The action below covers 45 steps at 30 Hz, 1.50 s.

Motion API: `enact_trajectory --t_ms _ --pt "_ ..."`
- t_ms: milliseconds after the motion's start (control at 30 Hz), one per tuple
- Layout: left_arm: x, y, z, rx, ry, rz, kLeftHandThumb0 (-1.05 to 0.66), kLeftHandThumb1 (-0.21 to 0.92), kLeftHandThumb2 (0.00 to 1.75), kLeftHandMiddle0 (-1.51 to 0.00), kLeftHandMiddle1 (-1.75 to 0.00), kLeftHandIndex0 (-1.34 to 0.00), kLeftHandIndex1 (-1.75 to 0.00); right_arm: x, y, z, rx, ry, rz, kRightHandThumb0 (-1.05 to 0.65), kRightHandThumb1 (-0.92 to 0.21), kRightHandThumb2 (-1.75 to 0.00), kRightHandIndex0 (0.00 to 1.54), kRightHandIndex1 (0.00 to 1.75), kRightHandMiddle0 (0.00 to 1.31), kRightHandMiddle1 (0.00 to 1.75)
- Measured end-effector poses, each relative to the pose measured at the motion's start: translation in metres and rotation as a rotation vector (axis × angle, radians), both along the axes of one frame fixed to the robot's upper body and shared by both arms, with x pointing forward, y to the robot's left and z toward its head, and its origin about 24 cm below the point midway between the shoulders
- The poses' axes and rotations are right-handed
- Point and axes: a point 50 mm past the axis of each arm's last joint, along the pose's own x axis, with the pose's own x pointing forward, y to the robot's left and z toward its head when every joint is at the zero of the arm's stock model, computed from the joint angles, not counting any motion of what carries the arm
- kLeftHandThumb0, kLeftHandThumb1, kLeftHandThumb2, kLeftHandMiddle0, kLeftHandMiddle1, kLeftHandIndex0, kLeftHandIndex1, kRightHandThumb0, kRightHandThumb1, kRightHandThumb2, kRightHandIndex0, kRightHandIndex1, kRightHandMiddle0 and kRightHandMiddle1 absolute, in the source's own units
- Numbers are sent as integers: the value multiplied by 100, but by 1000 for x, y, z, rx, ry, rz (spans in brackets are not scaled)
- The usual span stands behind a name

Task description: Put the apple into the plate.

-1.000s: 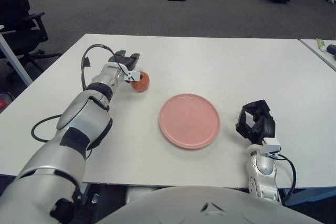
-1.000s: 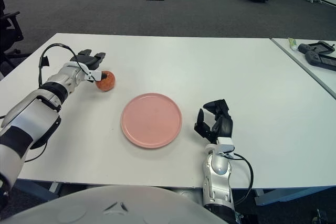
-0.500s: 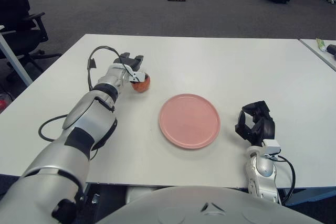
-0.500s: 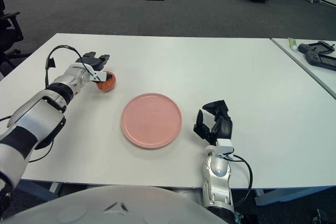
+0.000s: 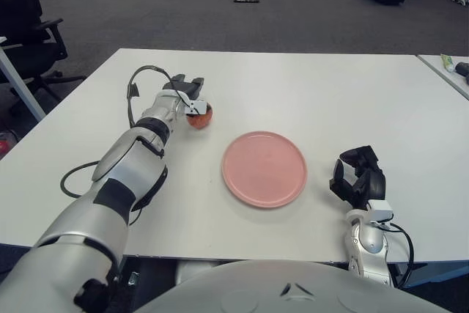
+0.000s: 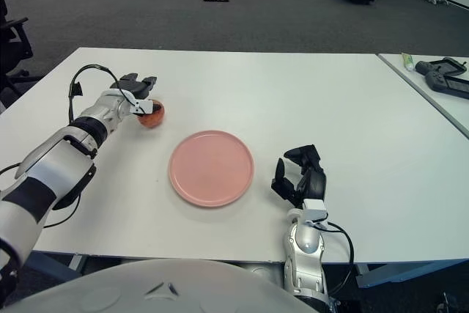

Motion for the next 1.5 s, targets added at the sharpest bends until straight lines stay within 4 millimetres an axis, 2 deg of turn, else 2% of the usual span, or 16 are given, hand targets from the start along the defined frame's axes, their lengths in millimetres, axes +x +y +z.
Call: enact_trajectory --t_ms 400,600,1033,1500 --pt "-4 9 -8 -78 31 100 -95 80 30 0 0 0 0 0 -1 0 7 18 -1 -40 -58 -99 59 145 41 175" --pt "-7 9 -12 -62 46 96 -89 68 48 0 0 0 0 0 -1 0 18 16 13 -40 -58 -99 59 145 41 175" --pt "-7 8 -13 56 42 46 -76 49 74 0 0 0 0 0 -3 0 13 16 9 -40 -57 -100 60 144 41 175" --pt "-9 9 -15 130 4 13 -70 44 80 0 0 0 0 0 -3 0 11 17 10 -40 -58 -100 60 144 41 175"
